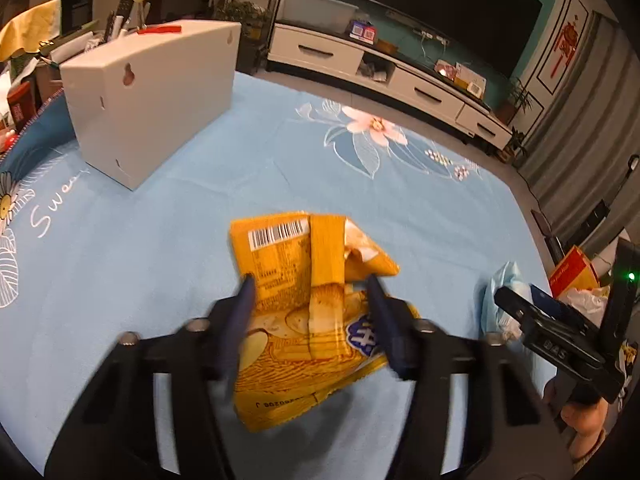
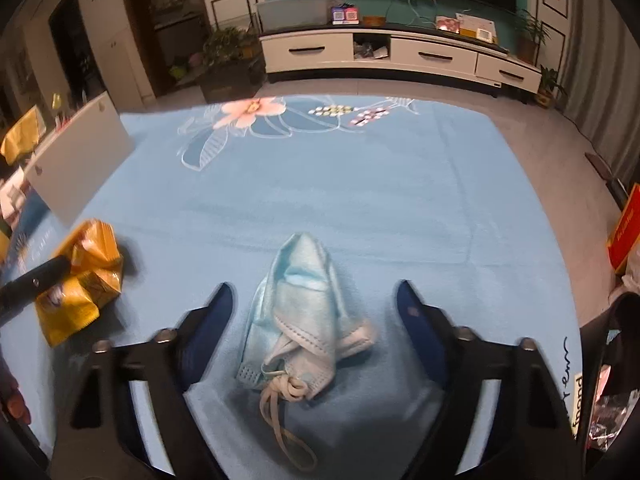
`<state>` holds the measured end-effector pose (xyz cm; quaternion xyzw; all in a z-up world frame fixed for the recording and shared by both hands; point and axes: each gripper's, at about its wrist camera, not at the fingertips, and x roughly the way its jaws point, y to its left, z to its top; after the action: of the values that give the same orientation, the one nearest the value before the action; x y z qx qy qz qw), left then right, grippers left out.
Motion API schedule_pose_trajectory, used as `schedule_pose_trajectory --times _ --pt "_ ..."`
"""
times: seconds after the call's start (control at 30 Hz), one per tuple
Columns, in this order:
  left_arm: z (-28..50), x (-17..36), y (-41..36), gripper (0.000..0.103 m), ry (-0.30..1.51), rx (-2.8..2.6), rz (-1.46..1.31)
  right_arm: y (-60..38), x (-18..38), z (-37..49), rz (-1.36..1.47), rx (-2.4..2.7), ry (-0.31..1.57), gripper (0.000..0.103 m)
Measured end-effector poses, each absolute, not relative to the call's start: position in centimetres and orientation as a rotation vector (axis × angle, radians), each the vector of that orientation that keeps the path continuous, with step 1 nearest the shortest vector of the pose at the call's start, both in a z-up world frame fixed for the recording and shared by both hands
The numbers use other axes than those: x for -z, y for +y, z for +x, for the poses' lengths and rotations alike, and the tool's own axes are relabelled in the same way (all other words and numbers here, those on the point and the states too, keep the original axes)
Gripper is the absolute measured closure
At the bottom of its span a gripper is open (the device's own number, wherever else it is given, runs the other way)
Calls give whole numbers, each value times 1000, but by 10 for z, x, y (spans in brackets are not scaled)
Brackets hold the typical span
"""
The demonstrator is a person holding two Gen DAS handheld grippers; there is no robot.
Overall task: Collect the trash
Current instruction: 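Grasp the yellow snack bag with the left tool while the right tool grasps the blue face mask, then carry the yellow snack bag and face mask over the black bin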
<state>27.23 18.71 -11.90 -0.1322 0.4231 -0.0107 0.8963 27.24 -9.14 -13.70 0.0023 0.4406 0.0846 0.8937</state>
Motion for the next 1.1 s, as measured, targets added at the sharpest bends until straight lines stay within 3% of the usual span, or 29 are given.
schedule_pose_trajectory --times 0.07,0.13,0.2,0.3,1.1 --pt "271 124 185 79 889 40 -270 -90 141 272 -11 -171 920 49" --pt "268 124 184 81 882 47 -263 -90 141 268 -27 -162 914 65" --pt "266 122 182 86 873 55 -261 -92 139 264 -18 -166 916 76" --pt "257 115 177 88 849 78 -251 -98 134 257 5 -166 912 83" --pt "131 45 84 88 725 342 -112 -171 59 96 150 -172 745 85"
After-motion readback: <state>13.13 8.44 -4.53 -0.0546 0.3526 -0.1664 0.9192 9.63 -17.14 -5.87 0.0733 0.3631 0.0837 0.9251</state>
